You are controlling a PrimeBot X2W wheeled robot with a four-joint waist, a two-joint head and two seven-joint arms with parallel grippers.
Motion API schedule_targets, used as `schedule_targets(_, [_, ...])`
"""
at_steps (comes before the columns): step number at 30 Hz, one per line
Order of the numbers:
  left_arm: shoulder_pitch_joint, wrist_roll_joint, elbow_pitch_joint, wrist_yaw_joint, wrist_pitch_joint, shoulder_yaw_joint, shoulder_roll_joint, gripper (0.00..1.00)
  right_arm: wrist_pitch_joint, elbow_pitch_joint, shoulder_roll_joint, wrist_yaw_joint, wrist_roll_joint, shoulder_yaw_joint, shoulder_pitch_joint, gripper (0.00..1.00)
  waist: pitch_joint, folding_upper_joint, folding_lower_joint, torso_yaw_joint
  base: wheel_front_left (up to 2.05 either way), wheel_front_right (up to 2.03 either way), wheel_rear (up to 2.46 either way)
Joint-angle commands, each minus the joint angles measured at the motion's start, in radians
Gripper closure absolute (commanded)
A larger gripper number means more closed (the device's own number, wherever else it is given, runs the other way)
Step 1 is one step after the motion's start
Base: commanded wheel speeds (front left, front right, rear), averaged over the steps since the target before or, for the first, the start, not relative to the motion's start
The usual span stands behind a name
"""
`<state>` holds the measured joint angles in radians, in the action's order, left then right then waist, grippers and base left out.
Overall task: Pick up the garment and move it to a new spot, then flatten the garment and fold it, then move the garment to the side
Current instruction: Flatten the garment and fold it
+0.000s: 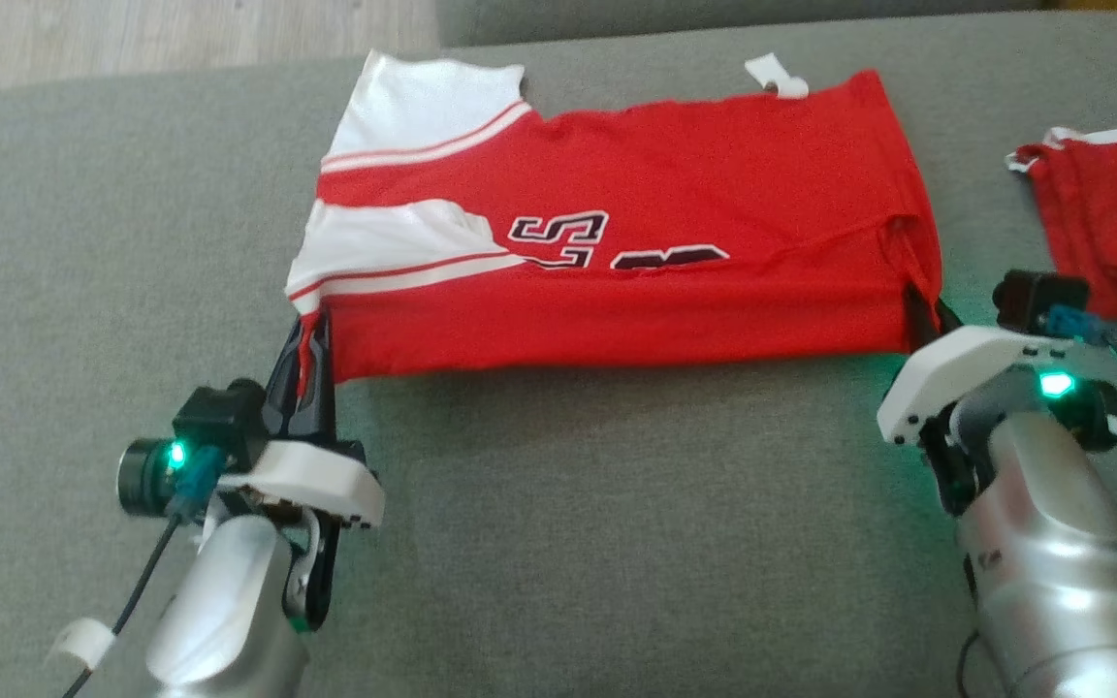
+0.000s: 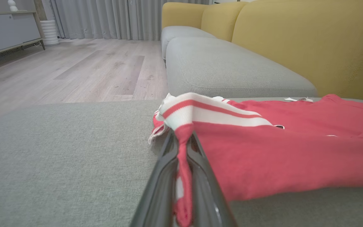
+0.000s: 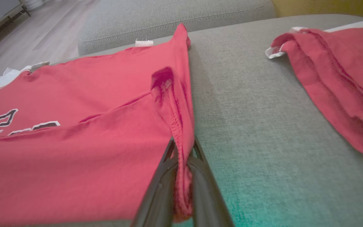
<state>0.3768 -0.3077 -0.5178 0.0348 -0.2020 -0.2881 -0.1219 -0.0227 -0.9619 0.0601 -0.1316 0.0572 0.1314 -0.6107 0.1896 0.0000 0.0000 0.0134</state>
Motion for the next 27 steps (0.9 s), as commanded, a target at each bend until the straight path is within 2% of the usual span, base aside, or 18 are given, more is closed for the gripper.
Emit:
schedule_targets(1, [0.006,-0.007,0.023,0.004,0.000,0.040,-0.033,1.00,-0.013,0.030,0.003,0.001,0.011,-0.024,0.011,1.00,-0.018,0.0000,0.0000,-0.012,0.00,0.00,0.00])
schedule_targets(7, [-0.052,-0.017,0.034,0.005,0.013,0.037,-0.049,1.00,0.004,0.081,0.022,0.001,0.068,-0.055,0.086,1.00,-0.078,0.0000,0.0000,-0.030,0.00,0.00,0.00])
schedule_targets(12, [-0.120,-0.026,0.065,0.004,0.037,0.026,-0.060,1.00,0.071,0.160,0.046,0.001,0.121,-0.084,0.174,1.00,-0.135,0.0000,0.0000,-0.043,0.00,0.00,0.00])
schedule_targets(16, [-0.194,-0.046,0.109,0.003,0.094,0.010,-0.057,1.00,0.142,0.253,0.064,0.001,0.161,-0.102,0.260,1.00,-0.173,0.0000,0.0000,-0.054,0.00,0.00,0.00])
schedule_targets(22, [-0.275,-0.054,0.193,0.017,0.152,-0.008,-0.064,1.00,0.231,0.406,0.072,0.001,0.200,-0.077,0.379,1.00,-0.192,0.0000,0.0000,-0.062,0.00,0.00,0.00])
schedule_targets(23, [-0.281,-0.053,0.203,0.020,0.158,-0.012,-0.065,1.00,0.241,0.428,0.070,0.001,0.199,-0.067,0.394,0.94,-0.192,0.0000,0.0000,-0.062,0.00,0.00,0.00])
schedule_targets(24, [-0.286,-0.053,0.211,0.022,0.164,-0.015,-0.065,1.00,0.246,0.450,0.067,0.001,0.192,-0.053,0.405,0.11,-0.191,0.0000,0.0000,-0.063,0.00,0.00,0.00])
schedule_targets(25, [-0.289,-0.053,0.217,0.023,0.169,-0.018,-0.065,1.00,0.252,0.470,0.060,0.001,0.189,-0.038,0.416,0.00,-0.190,0.0000,0.0000,-0.063,0.00,0.00,0.00])
schedule_targets(26, [-0.292,-0.052,0.219,0.024,0.173,-0.021,-0.065,0.66,0.255,0.491,0.054,0.001,0.185,-0.027,0.424,0.00,-0.189,0.0000,0.0000,-0.063,0.00,0.00,0.00])
schedule_targets(27, [-0.293,-0.051,0.220,0.026,0.174,-0.023,-0.066,0.18,0.254,0.511,0.047,0.001,0.181,-0.016,0.431,0.00,-0.188,0.0000,0.0000,-0.063,0.00,0.00,0.00])
